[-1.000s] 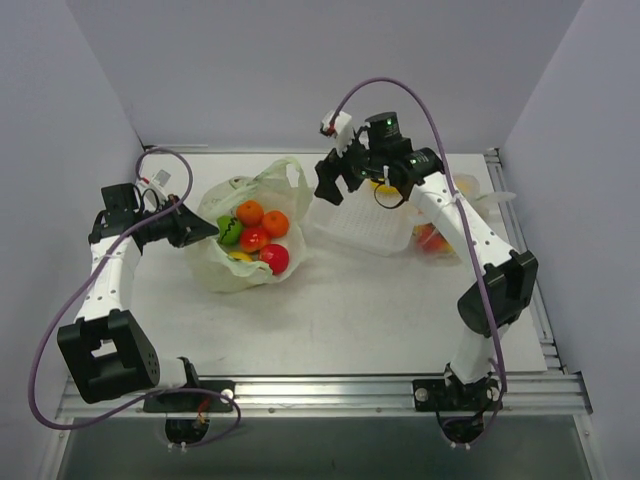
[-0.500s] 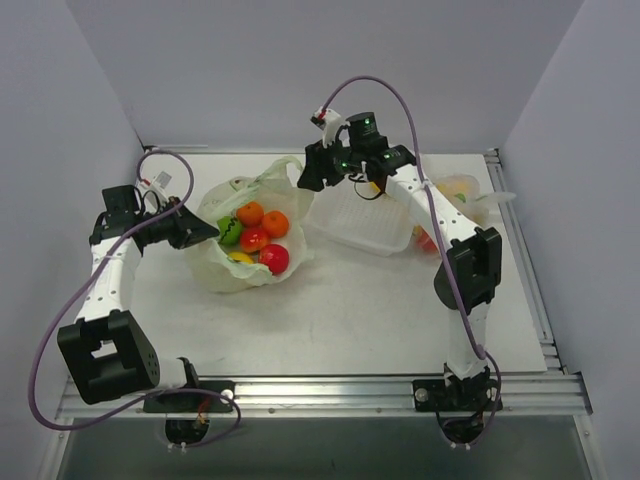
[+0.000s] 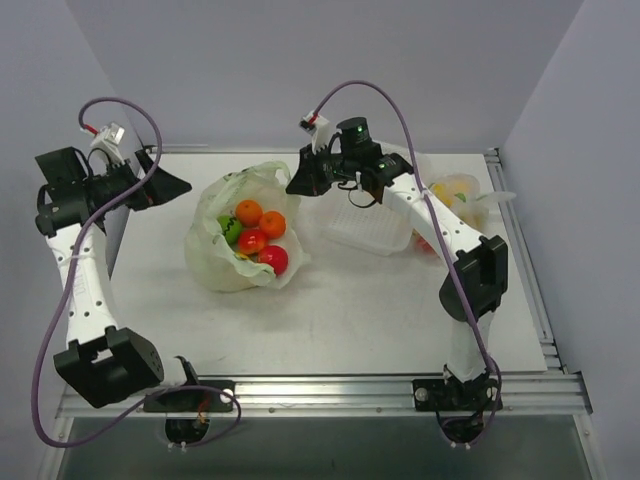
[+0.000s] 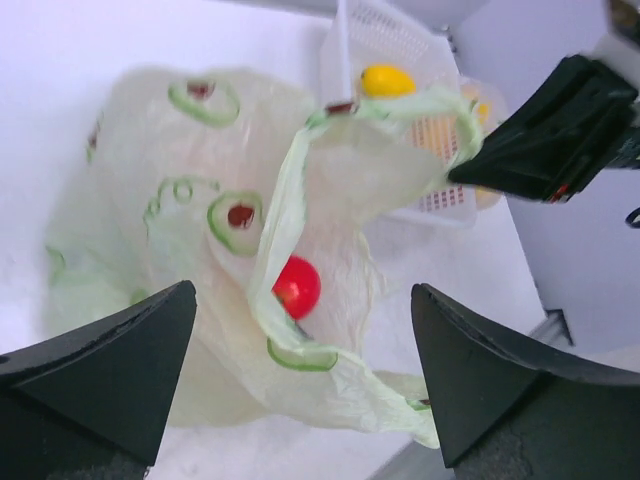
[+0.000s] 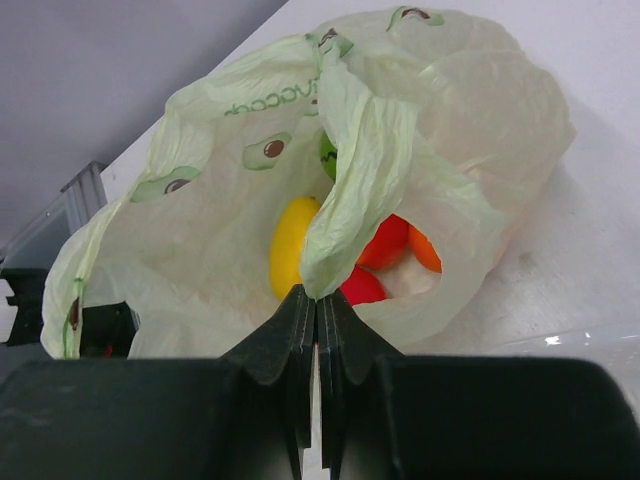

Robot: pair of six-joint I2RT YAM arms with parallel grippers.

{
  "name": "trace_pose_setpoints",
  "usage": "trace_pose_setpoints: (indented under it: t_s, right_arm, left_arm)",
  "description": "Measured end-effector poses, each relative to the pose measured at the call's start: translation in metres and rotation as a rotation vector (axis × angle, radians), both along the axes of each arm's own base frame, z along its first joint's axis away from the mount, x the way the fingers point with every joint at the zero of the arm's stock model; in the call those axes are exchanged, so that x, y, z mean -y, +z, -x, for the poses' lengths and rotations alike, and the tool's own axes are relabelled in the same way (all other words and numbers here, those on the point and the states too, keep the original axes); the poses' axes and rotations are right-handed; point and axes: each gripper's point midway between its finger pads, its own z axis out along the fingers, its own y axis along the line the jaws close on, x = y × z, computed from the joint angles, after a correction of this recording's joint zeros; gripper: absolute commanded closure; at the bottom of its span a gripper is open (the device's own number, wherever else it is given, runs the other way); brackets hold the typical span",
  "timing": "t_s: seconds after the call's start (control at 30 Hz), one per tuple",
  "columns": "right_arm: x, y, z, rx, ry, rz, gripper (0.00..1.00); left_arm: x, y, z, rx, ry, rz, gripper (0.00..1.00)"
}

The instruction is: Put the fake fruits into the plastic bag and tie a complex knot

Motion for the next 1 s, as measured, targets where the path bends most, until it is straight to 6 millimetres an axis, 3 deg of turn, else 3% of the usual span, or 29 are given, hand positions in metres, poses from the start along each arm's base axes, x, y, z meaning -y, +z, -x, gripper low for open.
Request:
trace_pose_setpoints:
  t_s: [0.07, 0.13, 0.2, 0.27, 0.33, 0.4, 0.43, 0.5, 0.67, 1.0]
  right_arm:
    - [-0.002, 0.001, 0.011, -0.003, 0.015, 0.0, 1.0]
    - [-0.004, 0.001, 0.02, -0.008, 0.029, 0.0, 1.0]
    - [-0.006, 0.001, 0.027, -0.01, 0.04, 0.001, 1.0]
    - [-0.007, 0.0, 0.03, -0.016, 0.044, 0.001, 1.0]
    - [-0.007, 0.0, 0.031, -0.028, 0.04, -0.001, 1.0]
    - [-0.008, -0.001, 0.032, -0.039, 0.038, -0.004, 1.0]
    - [-0.008, 0.0, 0.032, -0.043, 0.037, -0.005, 1.0]
    - [-0.008, 0.0, 0.033, -0.054, 0.034, -0.01, 1.0]
    - [-0.01, 0.002, 0.037, -0.071, 0.039, -0.02, 1.0]
    - [-0.018, 0.003, 0.055, -0.092, 0.071, -0.023, 1.0]
  left_arm:
    - [-0.006, 0.041, 0.0, 0.144, -0.036, -0.077, 0.03]
    - [0.002, 0.07, 0.01, 0.272, -0.109, -0.157, 0.03]
    - [0.021, 0.086, 0.028, 0.363, -0.197, -0.234, 0.04]
    - [0.048, 0.089, 0.05, 0.449, -0.308, -0.345, 0.05]
    - [0.086, 0.083, 0.076, 0.544, -0.462, -0.462, 0.09]
    - [0.122, 0.064, 0.115, 0.622, -0.655, -0.557, 0.13]
    - [0.127, 0.055, 0.13, 0.646, -0.717, -0.597, 0.14]
    - [0.124, 0.045, 0.15, 0.672, -0.782, -0.671, 0.14]
    - [0.114, 0.036, 0.169, 0.727, -0.876, -0.783, 0.18]
    - [0.113, -0.011, 0.168, 0.691, -1.124, -0.984, 0.32]
